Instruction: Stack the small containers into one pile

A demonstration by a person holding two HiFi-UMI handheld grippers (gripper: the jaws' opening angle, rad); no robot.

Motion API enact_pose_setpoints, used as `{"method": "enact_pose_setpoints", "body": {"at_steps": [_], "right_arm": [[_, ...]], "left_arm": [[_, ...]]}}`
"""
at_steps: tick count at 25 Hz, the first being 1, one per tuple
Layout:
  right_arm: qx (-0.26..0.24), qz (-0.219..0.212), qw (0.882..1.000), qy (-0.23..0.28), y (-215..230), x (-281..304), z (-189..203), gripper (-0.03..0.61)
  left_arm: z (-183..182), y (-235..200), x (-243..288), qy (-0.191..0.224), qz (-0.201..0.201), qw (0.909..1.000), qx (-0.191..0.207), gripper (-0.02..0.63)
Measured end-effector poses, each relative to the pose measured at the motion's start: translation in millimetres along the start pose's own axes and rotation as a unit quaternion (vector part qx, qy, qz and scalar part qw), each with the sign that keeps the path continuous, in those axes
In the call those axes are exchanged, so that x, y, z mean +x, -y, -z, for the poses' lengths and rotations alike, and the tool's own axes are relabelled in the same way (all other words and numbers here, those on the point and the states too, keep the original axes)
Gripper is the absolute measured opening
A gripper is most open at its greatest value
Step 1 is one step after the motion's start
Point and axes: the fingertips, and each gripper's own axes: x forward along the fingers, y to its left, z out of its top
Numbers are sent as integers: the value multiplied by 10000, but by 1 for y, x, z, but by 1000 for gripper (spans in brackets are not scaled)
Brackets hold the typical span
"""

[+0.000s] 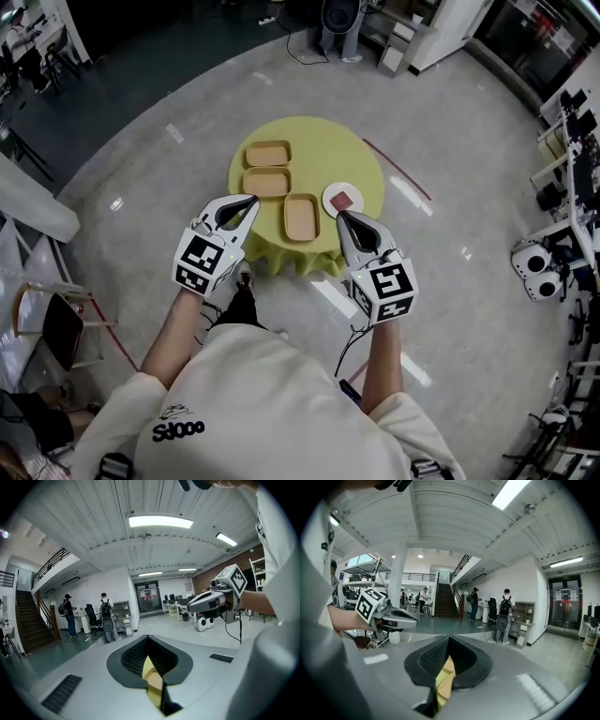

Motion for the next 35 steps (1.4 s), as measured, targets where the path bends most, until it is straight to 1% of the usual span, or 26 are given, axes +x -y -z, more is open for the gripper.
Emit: {"method": "enact_pose_setpoints", "body": {"at_steps": [2, 6, 13, 18, 22, 27, 35], "right_arm": [[-14, 25, 10000, -71, 7, 7, 2, 9], [39, 87, 9999, -49, 23, 26, -2, 9], [101, 160, 9998, 28, 39, 83, -25, 9], [129, 88, 9997, -177, 49, 121, -33, 8], [49, 254, 9994, -232, 62, 146, -41, 8], [11, 519, 9978, -406, 75, 178, -36, 8], [-27, 741, 9942, -773, 77, 223, -25, 8]], "left_arm": [[-1, -6, 10, 33, 38, 10000, -53, 6], [-4, -24, 30, 63, 54, 9999, -64, 6], [-1, -80, 61, 54, 101, 9998, -131, 6], [-5, -113, 88, 94, 221, 9996, -114, 6], [-15, -136, 107, 167, 323, 9993, -40, 6], [0, -159, 124, 65, 485, 9988, -96, 5], [23, -194, 140, -51, 714, 9969, -327, 6]]}}
